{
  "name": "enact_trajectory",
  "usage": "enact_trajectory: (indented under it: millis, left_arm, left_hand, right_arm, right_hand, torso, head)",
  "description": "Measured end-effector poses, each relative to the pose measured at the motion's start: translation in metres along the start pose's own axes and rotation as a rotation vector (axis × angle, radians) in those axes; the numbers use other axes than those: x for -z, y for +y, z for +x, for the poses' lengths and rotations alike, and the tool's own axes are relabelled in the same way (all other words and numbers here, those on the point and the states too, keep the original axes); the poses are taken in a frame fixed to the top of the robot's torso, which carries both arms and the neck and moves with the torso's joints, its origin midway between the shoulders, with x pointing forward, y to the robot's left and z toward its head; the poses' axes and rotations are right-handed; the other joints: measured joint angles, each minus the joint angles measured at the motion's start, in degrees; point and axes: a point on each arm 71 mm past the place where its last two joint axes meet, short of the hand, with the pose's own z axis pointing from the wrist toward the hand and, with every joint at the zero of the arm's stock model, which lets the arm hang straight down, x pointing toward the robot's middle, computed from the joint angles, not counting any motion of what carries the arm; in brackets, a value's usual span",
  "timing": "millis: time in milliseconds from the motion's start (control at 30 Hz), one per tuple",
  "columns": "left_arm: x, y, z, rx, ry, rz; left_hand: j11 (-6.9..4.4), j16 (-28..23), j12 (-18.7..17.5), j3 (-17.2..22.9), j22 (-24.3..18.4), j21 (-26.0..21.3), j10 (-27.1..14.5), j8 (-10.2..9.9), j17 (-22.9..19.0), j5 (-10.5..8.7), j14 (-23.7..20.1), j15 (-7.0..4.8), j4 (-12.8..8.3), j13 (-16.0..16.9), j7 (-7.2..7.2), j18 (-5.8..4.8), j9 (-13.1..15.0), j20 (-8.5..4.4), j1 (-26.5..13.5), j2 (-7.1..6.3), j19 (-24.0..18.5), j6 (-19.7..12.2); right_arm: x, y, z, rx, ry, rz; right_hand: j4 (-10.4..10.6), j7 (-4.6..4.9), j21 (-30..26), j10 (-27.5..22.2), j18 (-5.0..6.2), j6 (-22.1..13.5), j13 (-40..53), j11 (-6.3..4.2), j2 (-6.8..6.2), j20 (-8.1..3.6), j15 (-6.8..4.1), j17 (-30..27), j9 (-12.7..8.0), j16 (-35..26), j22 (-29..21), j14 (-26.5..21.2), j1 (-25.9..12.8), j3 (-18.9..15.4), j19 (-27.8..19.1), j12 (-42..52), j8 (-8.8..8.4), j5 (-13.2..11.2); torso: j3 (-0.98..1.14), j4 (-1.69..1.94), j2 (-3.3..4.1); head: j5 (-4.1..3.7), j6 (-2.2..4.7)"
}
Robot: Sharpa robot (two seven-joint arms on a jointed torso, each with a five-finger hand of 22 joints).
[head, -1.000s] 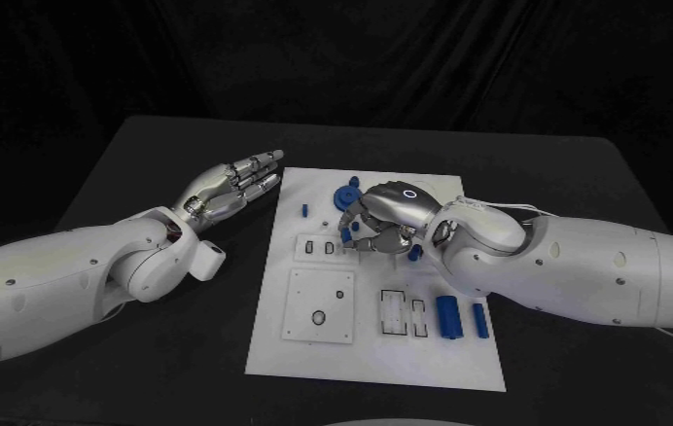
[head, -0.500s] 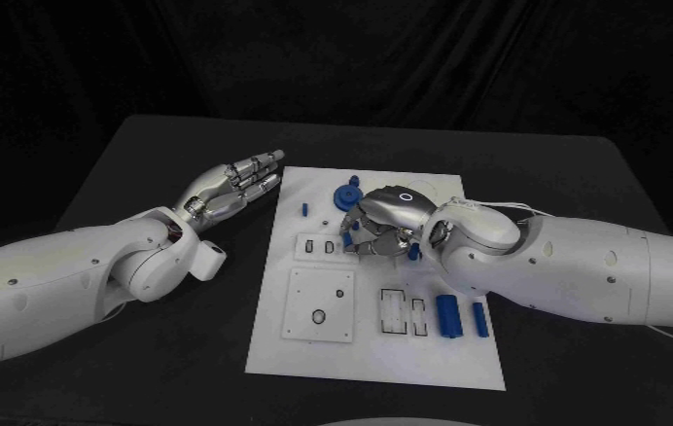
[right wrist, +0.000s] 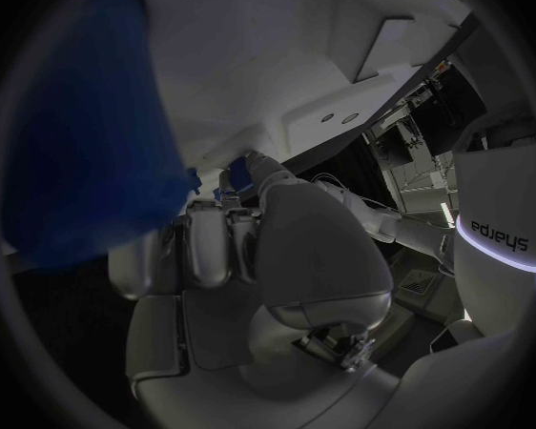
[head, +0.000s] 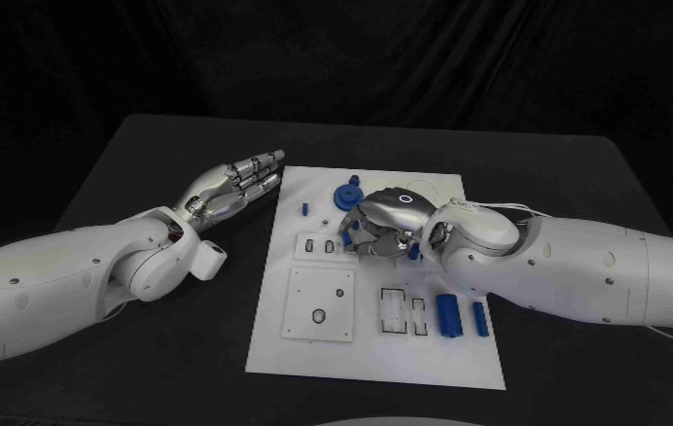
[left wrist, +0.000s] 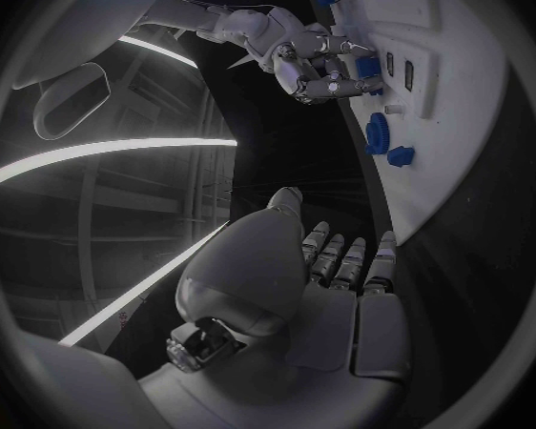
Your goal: Assemble the parts on the task board
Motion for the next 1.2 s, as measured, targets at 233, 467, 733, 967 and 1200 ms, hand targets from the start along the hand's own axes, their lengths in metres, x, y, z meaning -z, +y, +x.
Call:
enact_trajectory:
  millis: [233,467,733,967,1200]
  left_arm:
    - [0.000,0.000,0.000,0.000,0.001,0.000]
    - [0.000,0.001,0.000,0.000,0.000,-0.001]
    - [0.002,0.000,-0.002,0.000,-0.003,-0.003]
    - [0.008,-0.001,-0.004,0.000,-0.010,-0.005]
    - [0.012,-0.003,-0.004,-0.003,-0.021,-0.002]
  left_hand:
    - [0.00,0.0,0.0,0.0,0.0,0.0,0.0,0.0,0.0,0.00,0.0,0.00,0.0,0.0,0.00,0.00,0.0,0.00,0.0,0.00,0.0,0.0]
    - [0.00,0.0,0.0,0.0,0.0,0.0,0.0,0.0,0.0,0.00,0.0,0.00,0.0,0.0,0.00,0.00,0.0,0.00,0.0,0.00,0.0,0.0]
    - [0.00,0.0,0.0,0.2,0.0,0.0,0.0,0.0,0.0,0.00,0.0,0.00,-0.2,0.0,0.00,0.00,0.0,0.00,0.0,0.00,0.0,0.0]
    - [0.00,0.0,0.0,0.2,0.0,0.0,0.0,0.0,0.0,0.00,0.0,0.00,-0.2,0.0,0.00,0.00,0.0,0.00,0.0,0.00,0.0,0.0]
    - [0.00,0.0,0.0,0.3,0.1,0.0,0.0,0.0,0.0,0.00,0.2,0.25,-0.3,0.0,0.00,0.00,0.1,0.22,0.4,-0.45,0.2,0.0]
  right_arm:
    - [0.000,0.000,0.000,0.002,0.003,0.000]
    - [0.000,0.000,0.000,0.003,0.004,0.001]
    - [0.006,-0.003,0.000,0.001,0.003,0.007]
    - [0.019,-0.003,-0.010,-0.003,-0.040,0.003]
    - [0.034,-0.005,-0.052,0.025,-0.168,-0.002]
  right_hand:
    - [-0.5,0.00,0.0,0.0,-0.01,-3.9,0.0,0.00,-0.53,0.00,0.00,0.0,-0.9,0.0,0.0,0.0,-0.5,-0.5,0.0,0.0,-2.12,-3.1]
    - [-0.5,-0.02,-0.1,0.0,0.00,-7.2,0.0,0.00,-0.90,0.00,0.00,-0.2,-1.8,0.2,0.0,0.0,-0.9,-1.0,0.0,0.0,-3.57,-5.6]
    - [2.3,-0.14,-0.3,0.0,0.00,-11.4,0.0,0.00,-3.01,0.00,0.00,-0.6,-3.9,0.2,0.0,0.0,-3.0,-2.5,0.0,0.0,-4.84,-10.6]
    - [8.7,-0.01,-0.3,0.0,0.00,-13.1,0.0,0.00,-5.92,0.00,0.00,-0.9,-5.2,0.2,0.0,0.0,-0.4,-2.9,0.0,0.0,-5.14,-11.1]
    - [9.7,-0.01,-0.7,0.0,-0.01,-13.1,0.0,0.00,-7.41,0.00,0.00,-1.3,-5.5,0.2,0.0,0.0,-1.6,-4.1,0.0,0.0,-4.90,-11.5]
  torso:
    - [0.00,0.00,0.01]
    - [0.01,0.02,0.02]
    - [0.03,0.01,0.02]
    - [0.05,0.02,0.02]
    - [0.09,0.12,-0.23]
  head:
    - [-0.07,-0.08]
    - [-0.04,-0.18]
    - [0.08,-0.09]
    - [0.41,0.05]
    - [0.87,0.44]
